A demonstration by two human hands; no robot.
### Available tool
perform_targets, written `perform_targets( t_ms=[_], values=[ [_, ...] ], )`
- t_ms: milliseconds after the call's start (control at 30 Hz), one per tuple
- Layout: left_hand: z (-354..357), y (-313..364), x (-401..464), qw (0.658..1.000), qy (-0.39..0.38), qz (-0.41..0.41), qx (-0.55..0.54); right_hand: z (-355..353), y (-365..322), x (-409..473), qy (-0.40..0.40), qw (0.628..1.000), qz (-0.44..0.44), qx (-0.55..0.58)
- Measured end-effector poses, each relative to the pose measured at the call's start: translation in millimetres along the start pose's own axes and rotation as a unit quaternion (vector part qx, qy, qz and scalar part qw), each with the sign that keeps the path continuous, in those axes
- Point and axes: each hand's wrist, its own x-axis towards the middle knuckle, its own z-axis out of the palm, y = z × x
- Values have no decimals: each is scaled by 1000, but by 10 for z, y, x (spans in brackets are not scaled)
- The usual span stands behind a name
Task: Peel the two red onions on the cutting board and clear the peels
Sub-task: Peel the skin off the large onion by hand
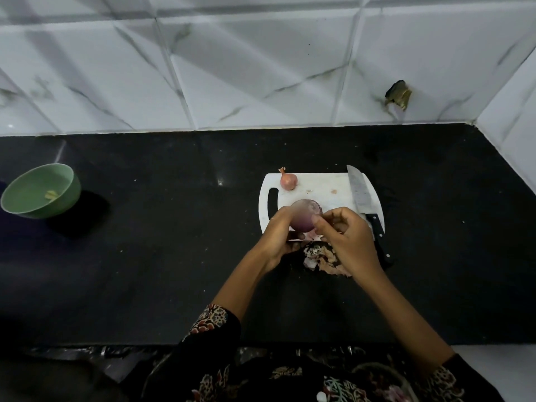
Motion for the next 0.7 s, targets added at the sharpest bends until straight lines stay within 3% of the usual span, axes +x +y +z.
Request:
perform_targets(
  t_ms=[400, 700],
  values=[
    [89, -10, -1, 997, 63, 47, -11, 14, -66, 40, -54, 998, -2, -39],
    [9, 48, 12, 999, 44, 12, 17, 23, -95, 29, -103, 989, -44, -96]
  ],
)
